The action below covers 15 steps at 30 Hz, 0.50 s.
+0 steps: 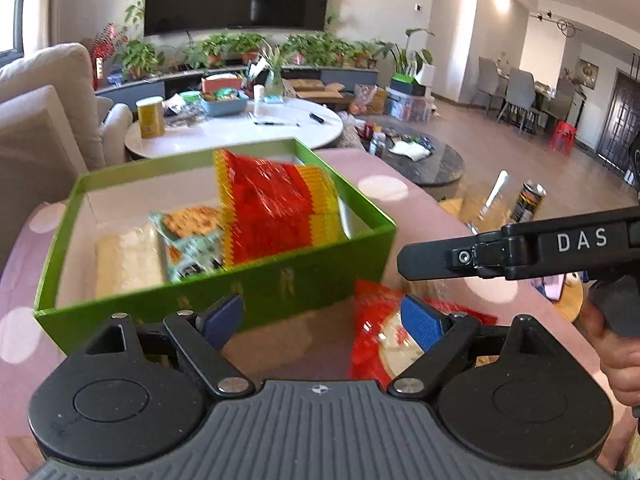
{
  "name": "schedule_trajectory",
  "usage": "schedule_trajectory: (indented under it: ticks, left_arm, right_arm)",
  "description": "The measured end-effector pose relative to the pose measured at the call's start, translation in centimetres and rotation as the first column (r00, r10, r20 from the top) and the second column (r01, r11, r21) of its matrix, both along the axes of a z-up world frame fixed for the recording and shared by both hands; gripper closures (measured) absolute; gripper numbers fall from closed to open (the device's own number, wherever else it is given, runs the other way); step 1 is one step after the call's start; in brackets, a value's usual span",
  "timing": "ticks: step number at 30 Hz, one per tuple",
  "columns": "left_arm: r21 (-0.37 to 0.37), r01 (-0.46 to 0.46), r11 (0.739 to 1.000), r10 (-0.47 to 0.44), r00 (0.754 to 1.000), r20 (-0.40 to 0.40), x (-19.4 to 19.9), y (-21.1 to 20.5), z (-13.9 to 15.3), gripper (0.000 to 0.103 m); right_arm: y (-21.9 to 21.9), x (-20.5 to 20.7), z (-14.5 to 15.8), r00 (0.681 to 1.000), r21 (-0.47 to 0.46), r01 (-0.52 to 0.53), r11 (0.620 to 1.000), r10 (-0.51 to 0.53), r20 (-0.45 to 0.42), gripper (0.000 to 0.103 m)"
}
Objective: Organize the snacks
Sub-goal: 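Open the right tool to release the striped bag in the box, then reach the right tool to the red round-cookie bag and grasp it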
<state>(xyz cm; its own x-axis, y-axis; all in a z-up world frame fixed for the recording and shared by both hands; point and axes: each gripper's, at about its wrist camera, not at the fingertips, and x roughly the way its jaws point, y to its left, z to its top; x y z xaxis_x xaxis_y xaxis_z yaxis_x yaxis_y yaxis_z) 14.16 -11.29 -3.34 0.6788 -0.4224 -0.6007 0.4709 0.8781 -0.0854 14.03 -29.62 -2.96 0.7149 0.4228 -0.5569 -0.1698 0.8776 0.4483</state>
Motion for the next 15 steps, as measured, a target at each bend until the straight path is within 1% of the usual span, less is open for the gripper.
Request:
schedule_trajectory:
  ticks: [3, 6, 10, 12, 14, 15]
  left_arm:
    - [0.023, 0.012, 1.0, -0.012, 1.0, -0.014, -0.5, -0.8, -0.7, 0.018]
    - [0.033, 0.02, 0.999, -0.019, 1.0, -0.017, -0.9, -1.2, -1.0, 0.018]
    - [0.056, 0.012, 0.998, -0.01, 1.0, -0.027, -1.2, -1.3, -1.5, 0.018]
    - [0.046, -0.005, 0.999, 0.006, 0.999, -0.036, -1.2, -1.0, -1.8, 0.015]
    - [0.03, -0.016, 0.999, 0.017, 0.999, -0.047, -1.0, -0.7, -1.8, 0.015]
    - [0.027, -0.019, 0.999, 0.02, 0.999, -0.049, -1.0, -0.6, -1.9, 0.014]
  right_arm:
    - [-0.7, -0.6, -0.6, 0.999, -0.019, 0.037, 0.999, -0.038, -0.028, 0.035]
    - [-1.1, -1.3, -0.9, 0.997, -0.059, 0.068, 0.996, -0.071, -0.04, 0.035]
    - [-1.5, -1.8, -1.6, 0.996, -0.08, 0.062, 0.995, -0.068, -0.066, 0.035]
    - [-1.4, -1.9, -2.1, 0.995, -0.099, 0.052, 0.994, -0.061, -0.085, 0.035]
    - [-1.5, -2.3, -2.5, 0.994, -0.113, 0.057, 0.992, -0.066, -0.082, 0.031]
    - [-1.6, -2.3, -2.6, 0.994, -0.116, 0.061, 0.991, -0.071, -0.083, 0.03]
